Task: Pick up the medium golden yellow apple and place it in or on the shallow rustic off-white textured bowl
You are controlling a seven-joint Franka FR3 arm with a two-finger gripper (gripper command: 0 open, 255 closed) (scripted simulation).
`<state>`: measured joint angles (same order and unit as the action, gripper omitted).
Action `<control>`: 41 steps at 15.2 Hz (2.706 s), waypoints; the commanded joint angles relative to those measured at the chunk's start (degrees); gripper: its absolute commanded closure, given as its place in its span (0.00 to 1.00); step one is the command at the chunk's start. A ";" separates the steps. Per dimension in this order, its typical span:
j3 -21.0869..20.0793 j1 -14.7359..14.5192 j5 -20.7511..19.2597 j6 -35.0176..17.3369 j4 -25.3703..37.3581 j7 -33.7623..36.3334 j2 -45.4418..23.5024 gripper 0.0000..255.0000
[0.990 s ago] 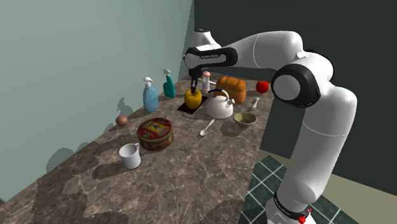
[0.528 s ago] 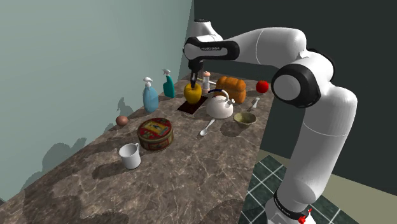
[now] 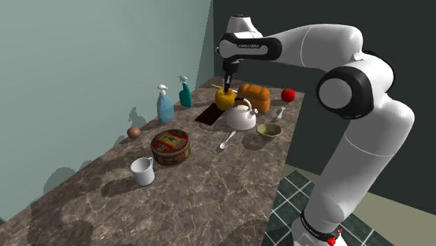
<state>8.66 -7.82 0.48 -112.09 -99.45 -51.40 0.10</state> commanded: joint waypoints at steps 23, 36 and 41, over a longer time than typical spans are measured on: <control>12.96 9.44 -1.97 6.05 -12.02 -21.73 18.20 1.00; 13.49 9.80 -2.28 -3.91 -22.54 -22.21 18.77 1.00; 13.83 9.87 -2.21 -7.77 -26.04 -22.56 18.40 1.00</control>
<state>22.47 2.08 -1.77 -119.08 -124.89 -73.97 18.62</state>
